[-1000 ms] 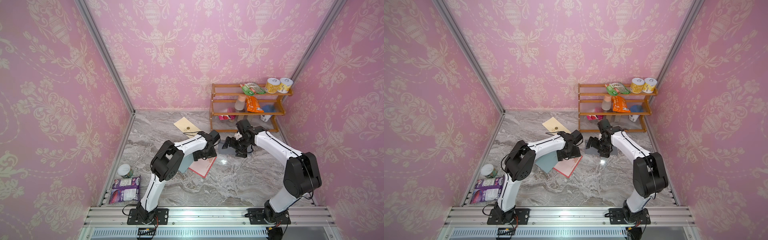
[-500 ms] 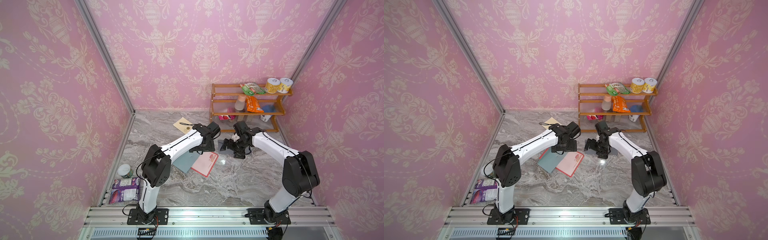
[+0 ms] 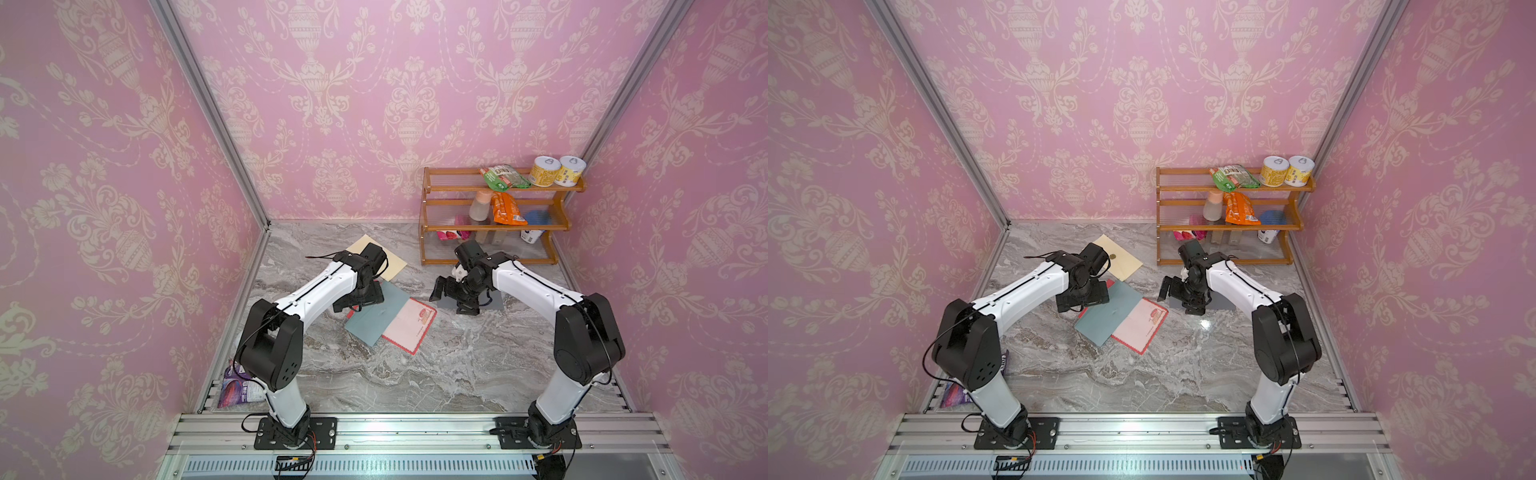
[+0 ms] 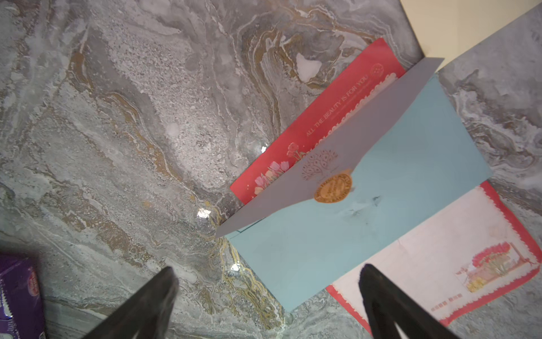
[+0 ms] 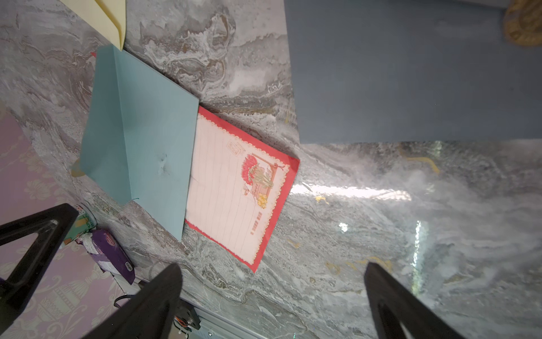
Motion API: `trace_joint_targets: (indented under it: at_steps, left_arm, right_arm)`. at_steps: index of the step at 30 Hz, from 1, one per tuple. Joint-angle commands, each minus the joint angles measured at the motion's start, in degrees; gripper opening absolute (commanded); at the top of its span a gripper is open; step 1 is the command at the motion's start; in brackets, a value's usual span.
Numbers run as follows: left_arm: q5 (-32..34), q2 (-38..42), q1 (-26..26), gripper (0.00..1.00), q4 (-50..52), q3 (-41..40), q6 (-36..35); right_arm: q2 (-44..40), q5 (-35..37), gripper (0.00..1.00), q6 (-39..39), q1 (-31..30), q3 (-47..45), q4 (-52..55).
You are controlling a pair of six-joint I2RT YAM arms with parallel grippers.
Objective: Fold the letter paper in half and place it into the envelope
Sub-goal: Move the letter paper to the center of the board, then pick up the envelope from the center of the board.
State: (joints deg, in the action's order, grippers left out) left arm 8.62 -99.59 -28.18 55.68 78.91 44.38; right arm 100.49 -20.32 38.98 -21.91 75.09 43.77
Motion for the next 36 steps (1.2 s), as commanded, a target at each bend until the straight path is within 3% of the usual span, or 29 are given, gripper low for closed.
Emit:
trace_joint_targets:
  at_steps: [1,10,14,24,28,30,36]
  left_arm:
    - [-3.5,-1.6,-0.2,0.99,-3.5,0.9,-2.0]
    - [-2.8,-8.8,0.5,0.99,-4.4,3.1,-2.8]
    - [-2.4,-10.9,1.3,0.93,-5.2,4.2,-2.5]
    - [-1.1,-11.3,1.6,0.51,-4.6,5.6,-3.5]
    - [-1.7,-10.3,1.7,0.31,-4.4,5.2,-3.8]
    - [-1.9,-10.2,1.7,0.16,-4.1,5.4,-4.0]
    - [-2.3,-9.9,1.8,0.08,-3.2,5.8,-4.4]
  right_arm:
    - [1.2,-0.8,1.00,-0.5,-0.4,1.7,0.6]
    - [1.9,-1.0,1.00,-1.1,-0.4,3.0,1.4]
    - [1.8,-1.2,1.00,-0.9,-0.4,2.7,1.2]
    - [3.1,-1.6,1.00,0.1,-2.5,2.3,-0.4]
    - [6.4,-2.1,1.00,-0.1,-5.2,5.2,-0.3]
    - [8.4,-2.7,1.00,0.2,-6.1,6.6,-0.5]
    - [13.5,-5.5,1.00,2.2,-7.2,9.6,-2.6]
